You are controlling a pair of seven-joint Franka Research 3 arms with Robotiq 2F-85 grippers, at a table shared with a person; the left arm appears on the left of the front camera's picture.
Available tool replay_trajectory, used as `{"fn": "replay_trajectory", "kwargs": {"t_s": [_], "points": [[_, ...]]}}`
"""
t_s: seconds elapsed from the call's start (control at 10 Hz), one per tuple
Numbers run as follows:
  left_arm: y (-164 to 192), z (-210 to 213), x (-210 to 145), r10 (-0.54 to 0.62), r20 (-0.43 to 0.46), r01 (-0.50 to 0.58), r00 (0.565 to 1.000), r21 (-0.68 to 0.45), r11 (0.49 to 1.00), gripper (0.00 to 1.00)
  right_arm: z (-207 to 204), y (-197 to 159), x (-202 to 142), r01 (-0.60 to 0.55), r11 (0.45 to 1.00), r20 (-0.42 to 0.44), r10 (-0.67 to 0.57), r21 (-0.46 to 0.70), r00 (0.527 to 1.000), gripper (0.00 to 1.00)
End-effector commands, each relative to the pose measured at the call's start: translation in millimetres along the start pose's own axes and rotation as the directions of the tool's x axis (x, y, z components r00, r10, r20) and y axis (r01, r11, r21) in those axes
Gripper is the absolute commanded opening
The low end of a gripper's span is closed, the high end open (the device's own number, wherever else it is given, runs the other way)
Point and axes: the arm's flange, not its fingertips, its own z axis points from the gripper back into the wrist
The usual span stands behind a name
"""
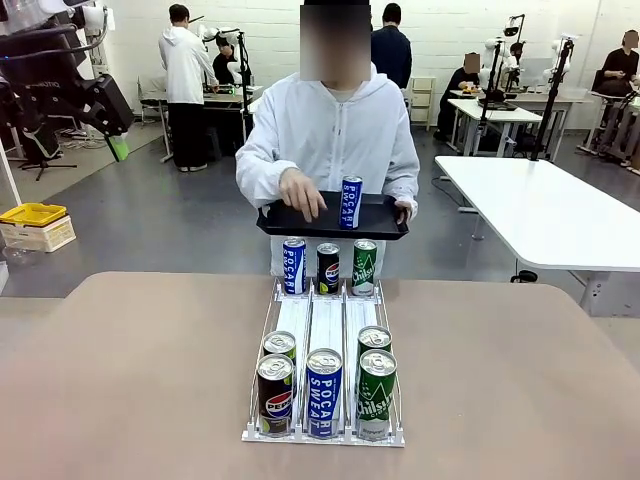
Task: Retrieve and hand over the desired beverage to the person.
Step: Place the picked can on the Handle tray extended by the person, then pick up another can of the same type that the person held from the Automatic Can Dispenser.
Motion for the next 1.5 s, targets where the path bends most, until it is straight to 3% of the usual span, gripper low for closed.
{"fn": "replay_trajectory", "kwargs": {"t_s": [0.0,0.7,0.8,0.9,1.1,1.2,1.3,1.4], "points": [[-0.5,4.4,-1.6,-0.011,0.011,0.011,1.0,0.005,1.0,1.0,-1.2,-0.7,1.3,-0.014,0.999,0.025,0.013,0.03,1.0,1.0],[-3.0,3.2,-1.3,-0.004,0.008,0.004,1.0,0.005,1.0,1.0,-1.2,-0.7,1.3,-0.014,0.999,0.025,0.013,0.03,1.0,1.0],[39.0,9.7,-7.2,-0.188,-0.077,0.171,0.979,-0.188,0.967,1.0,-1.2,-0.7,1.3,-0.014,0.999,0.025,0.013,0.03,1.0,1.0],[81.0,14.7,-13.9,-0.319,-0.067,0.279,0.945,-0.341,0.898,1.0,-1.2,-0.7,1.3,-0.014,0.999,0.025,0.013,0.03,1.0,1.0],[151.1,5.5,-37.9,-0.49,0.006,0.428,0.872,-0.496,0.755,1.0,-1.2,-0.7,1.3,-0.014,0.999,0.025,0.013,0.03,1.0,1.0],[175.0,0.6,-55.4,-0.57,0.108,0.535,0.815,-0.518,0.667,1.0,-1.2,-0.7,1.3,-0.014,0.999,0.025,0.013,0.03,1.0,1.0],[192.1,-5.5,-68.5,-0.578,0.188,0.584,0.794,-0.504,0.636,1.0,-1.2,-0.7,1.3,-0.014,0.999,0.025,0.013,0.03,1.0,1.0],[198.1,-12.7,-69.3,-0.55,0.229,0.581,0.803,-0.509,0.636,1.0,-1.2,-0.7,1.3,-0.014,0.999,0.025,0.013,0.03,1.0,1.0]]}}
